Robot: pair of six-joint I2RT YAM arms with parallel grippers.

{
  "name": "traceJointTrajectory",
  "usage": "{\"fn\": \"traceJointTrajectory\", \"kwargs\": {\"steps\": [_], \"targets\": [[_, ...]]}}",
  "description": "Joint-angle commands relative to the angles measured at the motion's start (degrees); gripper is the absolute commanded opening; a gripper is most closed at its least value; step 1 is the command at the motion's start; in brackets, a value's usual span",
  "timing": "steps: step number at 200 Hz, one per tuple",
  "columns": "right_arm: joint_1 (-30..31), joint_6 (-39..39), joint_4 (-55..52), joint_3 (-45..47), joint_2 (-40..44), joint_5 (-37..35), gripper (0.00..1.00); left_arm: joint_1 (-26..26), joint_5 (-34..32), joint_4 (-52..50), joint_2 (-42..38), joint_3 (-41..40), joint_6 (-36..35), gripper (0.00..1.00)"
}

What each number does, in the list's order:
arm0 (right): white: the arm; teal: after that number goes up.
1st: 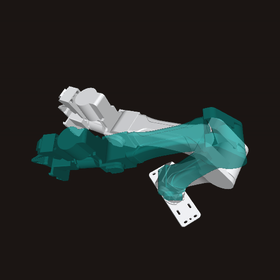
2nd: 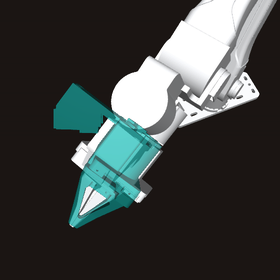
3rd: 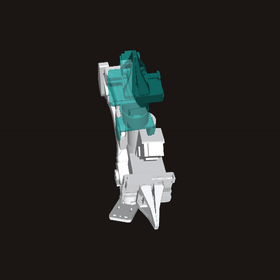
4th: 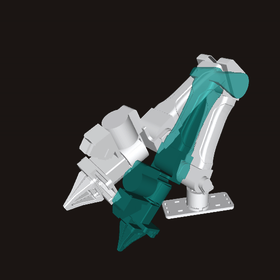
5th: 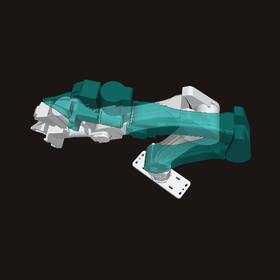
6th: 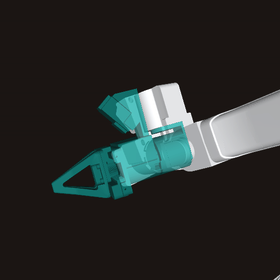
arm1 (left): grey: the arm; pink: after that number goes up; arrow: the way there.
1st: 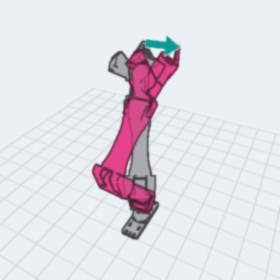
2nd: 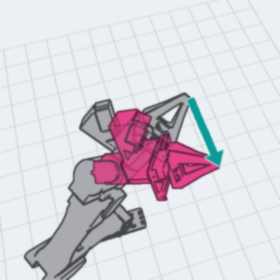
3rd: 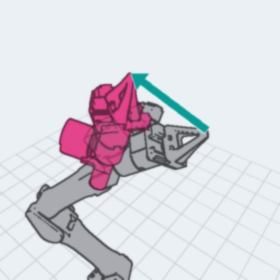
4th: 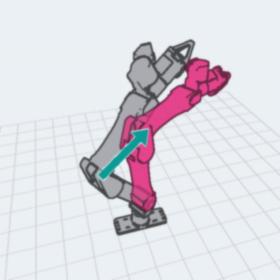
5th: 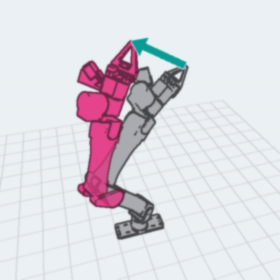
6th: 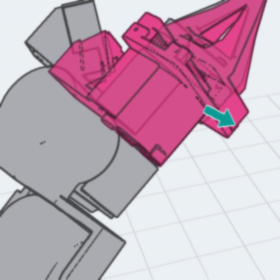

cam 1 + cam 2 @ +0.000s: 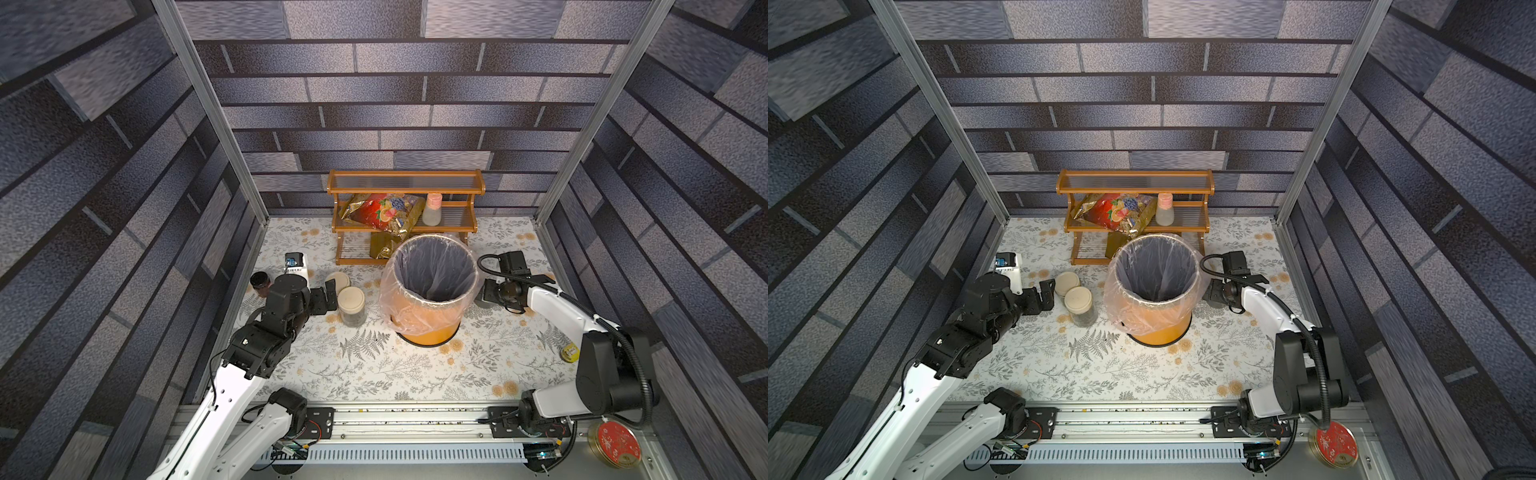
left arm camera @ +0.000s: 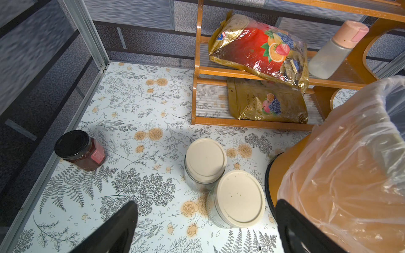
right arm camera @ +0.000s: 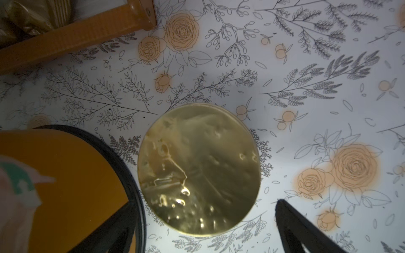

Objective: Empty moldy tea leaves from jars
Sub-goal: Pick up the jar from the center of the board.

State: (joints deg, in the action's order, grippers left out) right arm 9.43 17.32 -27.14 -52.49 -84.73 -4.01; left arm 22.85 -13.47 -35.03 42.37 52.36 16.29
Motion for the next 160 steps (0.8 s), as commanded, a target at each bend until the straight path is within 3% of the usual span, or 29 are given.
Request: {"fn": "traceJointTrajectory", "kwargs": {"steps": [1,39,88,123,160], "targets": [[0.8,-1.2,-0.6,-2.6,-3.0,-1.8,1.0,0.2,0.8,-0.8,0.1,1.3,-2.1,1.0],[1.3,-1.7,-0.7,-5.2,-7.2,-3.3,0.98,0.2,1.2,-0.7,0.6,1.0,-2.1,1.0],[1.6,-2.1,-0.5,-7.0,-10.0,-3.3,0.82,0.1,1.3,-0.2,0.6,1.2,-2.4,1.0],[1.6,-2.3,-1.9,-7.7,-9.5,-3.3,0.72,0.1,2.2,-0.2,0.4,1.5,-2.5,1.0],[1.6,-2.3,-5.0,-8.1,-5.5,-3.8,0.7,0.2,3.6,0.3,0.6,3.1,-4.2,1.0]]}}
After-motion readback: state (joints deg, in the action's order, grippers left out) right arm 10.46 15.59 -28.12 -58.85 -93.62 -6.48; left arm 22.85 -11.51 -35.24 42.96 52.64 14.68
